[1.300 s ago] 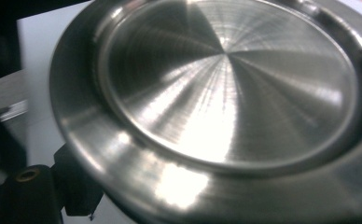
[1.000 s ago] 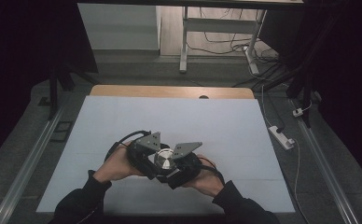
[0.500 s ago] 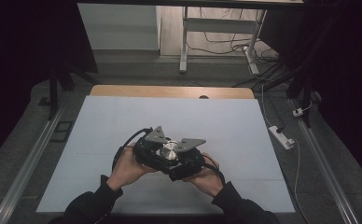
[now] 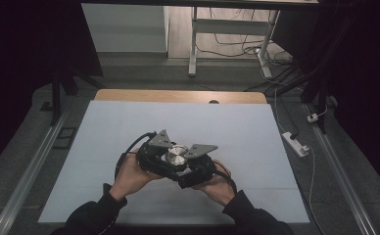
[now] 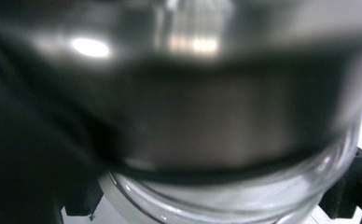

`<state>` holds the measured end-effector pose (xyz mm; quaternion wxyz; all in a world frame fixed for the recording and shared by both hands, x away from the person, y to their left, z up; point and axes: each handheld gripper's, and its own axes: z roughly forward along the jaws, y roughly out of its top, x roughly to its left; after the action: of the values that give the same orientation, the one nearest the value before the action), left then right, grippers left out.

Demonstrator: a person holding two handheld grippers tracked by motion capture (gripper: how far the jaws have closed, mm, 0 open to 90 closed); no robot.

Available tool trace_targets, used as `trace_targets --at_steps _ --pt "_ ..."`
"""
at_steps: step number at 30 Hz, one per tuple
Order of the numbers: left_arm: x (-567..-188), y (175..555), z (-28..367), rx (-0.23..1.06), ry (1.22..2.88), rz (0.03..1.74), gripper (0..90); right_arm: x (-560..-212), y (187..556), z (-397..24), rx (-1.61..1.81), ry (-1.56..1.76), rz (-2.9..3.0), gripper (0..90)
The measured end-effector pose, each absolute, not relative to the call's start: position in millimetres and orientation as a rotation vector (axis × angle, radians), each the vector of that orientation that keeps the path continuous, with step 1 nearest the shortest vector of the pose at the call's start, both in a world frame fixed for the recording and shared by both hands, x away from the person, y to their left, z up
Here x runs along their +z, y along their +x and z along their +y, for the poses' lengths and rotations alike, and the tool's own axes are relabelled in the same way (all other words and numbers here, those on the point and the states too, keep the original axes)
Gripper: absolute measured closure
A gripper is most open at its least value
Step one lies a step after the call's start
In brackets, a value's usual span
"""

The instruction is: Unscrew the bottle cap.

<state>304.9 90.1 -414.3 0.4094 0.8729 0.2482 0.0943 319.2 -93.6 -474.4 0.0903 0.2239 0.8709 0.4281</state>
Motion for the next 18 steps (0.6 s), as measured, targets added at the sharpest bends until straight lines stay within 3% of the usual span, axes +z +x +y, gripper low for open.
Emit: trace_targets --at_steps 18 --pt "-410 300 108 0.225 2.176 0.617 18.6 -473 333 -109 1.267 0.716 2.546 14.6"
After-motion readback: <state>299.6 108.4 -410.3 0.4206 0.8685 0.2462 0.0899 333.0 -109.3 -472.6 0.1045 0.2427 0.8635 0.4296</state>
